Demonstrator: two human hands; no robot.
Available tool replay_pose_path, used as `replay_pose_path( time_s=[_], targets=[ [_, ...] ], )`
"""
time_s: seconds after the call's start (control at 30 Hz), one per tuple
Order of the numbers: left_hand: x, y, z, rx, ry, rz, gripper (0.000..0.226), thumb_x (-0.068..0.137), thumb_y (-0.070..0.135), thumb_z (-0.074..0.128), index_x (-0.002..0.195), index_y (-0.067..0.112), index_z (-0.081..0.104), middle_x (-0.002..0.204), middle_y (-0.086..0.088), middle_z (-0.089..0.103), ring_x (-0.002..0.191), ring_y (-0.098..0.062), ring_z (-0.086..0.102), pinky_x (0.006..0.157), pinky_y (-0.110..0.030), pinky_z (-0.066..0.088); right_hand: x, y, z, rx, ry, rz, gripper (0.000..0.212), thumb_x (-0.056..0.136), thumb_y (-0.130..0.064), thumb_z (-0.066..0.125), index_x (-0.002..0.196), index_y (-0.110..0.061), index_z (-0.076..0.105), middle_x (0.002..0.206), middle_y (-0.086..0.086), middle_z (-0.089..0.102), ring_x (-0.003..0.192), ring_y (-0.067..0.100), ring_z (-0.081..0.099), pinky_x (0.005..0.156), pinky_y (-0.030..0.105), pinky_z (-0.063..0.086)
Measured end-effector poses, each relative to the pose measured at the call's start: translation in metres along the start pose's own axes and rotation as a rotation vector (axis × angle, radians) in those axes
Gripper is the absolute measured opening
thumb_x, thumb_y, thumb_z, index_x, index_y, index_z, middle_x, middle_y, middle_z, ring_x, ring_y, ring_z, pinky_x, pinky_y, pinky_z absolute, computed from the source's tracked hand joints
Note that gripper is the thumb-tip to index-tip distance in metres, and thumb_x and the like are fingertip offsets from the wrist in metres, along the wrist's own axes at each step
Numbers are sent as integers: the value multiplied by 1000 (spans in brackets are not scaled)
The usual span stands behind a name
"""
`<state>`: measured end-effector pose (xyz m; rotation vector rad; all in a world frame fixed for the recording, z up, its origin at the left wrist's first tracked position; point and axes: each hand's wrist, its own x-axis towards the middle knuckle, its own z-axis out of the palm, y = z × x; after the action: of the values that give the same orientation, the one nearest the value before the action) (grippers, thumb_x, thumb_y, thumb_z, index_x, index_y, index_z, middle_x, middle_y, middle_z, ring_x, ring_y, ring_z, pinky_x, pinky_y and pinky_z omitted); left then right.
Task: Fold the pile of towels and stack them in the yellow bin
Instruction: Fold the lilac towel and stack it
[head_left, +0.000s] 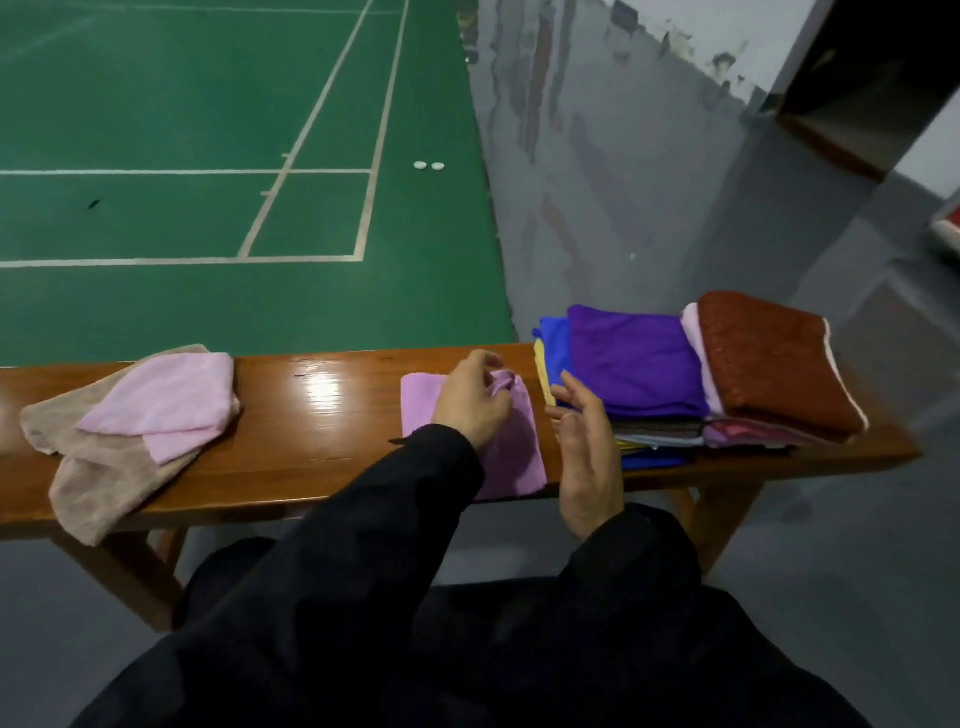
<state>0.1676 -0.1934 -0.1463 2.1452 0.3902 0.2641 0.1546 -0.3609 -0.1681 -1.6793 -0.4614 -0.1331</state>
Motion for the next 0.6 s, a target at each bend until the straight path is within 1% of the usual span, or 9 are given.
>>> replay_pose_path(
  time_s=[0.1, 0.13, 0.17, 0.23, 0.3, 0.4, 0.47, 0.53, 0.6],
  targets=[
    [-8, 0, 34, 119, -234, 1, 56, 92, 40, 68, 137, 9, 56, 127, -14, 60, 114, -27, 60, 95, -32, 47, -3, 9, -11, -35, 10, 27, 55, 103, -60, 37, 146, -28, 49, 140, -7, 58, 126, 19, 60, 102, 51, 50],
    [-13, -3, 36, 115, -236, -19, 58, 93, 43, 66, 138, 9, 55, 130, -15, 59, 115, -27, 59, 98, -35, 47, -5, 12, -13, -45, 11, 41, 54, 103, -56, 37, 146, -26, 49, 141, -7, 58, 127, 18, 59, 103, 50, 50],
    [-19, -6, 34, 68, -164, -41, 55, 95, 42, 65, 138, 8, 56, 131, -14, 59, 114, -27, 59, 100, -37, 48, -8, 13, -15, -54, 11, 42, 53, 103, -53, 38, 146, -25, 50, 141, -6, 59, 126, 16, 59, 103, 46, 50],
    [-27, -24, 19, 9, 95, -95, 42, 96, 32, 62, 131, 9, 60, 129, -14, 60, 113, -27, 58, 102, -44, 48, -11, 15, -12, -103, -21, 15, 50, 102, -48, 40, 142, -21, 55, 139, -5, 61, 124, 9, 60, 102, 36, 50],
    [-34, -48, 0, 94, 243, -227, 41, 94, 29, 61, 130, 10, 58, 132, -16, 55, 121, -33, 52, 107, -48, 43, -11, 18, -1, -290, -143, -32, 48, 102, -45, 41, 139, -21, 59, 139, -6, 62, 125, 8, 59, 104, 34, 48],
    [-36, -77, -15, 77, 159, -432, 66, 89, 34, 68, 144, 6, 44, 142, -22, 47, 131, -39, 44, 112, -47, 38, -6, 40, 24, -708, -516, -59, 60, 100, -52, 28, 145, -25, 55, 156, 0, 48, 145, 19, 41, 121, 36, 30],
    [-32, -83, -15, -43, 136, -458, 82, 85, 38, 74, 149, 4, 36, 146, -23, 46, 135, -38, 44, 113, -48, 39, -6, 50, 37, -895, -643, -65, 66, 97, -55, 22, 145, -25, 55, 160, 2, 43, 149, 24, 35, 123, 40, 26],
    [-26, -82, -16, 48, 139, -416, 81, 85, 41, 72, 150, 8, 35, 147, -20, 44, 137, -37, 40, 114, -48, 38, 0, 50, 44, -894, -561, -54, 51, 100, -45, 35, 133, -20, 64, 146, 4, 56, 138, 26, 48, 115, 41, 36],
    [-16, -82, -17, 323, 161, -236, 68, 90, 42, 63, 148, 15, 39, 149, -14, 43, 136, -36, 39, 112, -47, 37, 14, 39, 50, -816, -431, -13, 35, 102, -26, 48, 128, -12, 66, 132, 6, 64, 126, 27, 56, 109, 38, 42]
  ],
)
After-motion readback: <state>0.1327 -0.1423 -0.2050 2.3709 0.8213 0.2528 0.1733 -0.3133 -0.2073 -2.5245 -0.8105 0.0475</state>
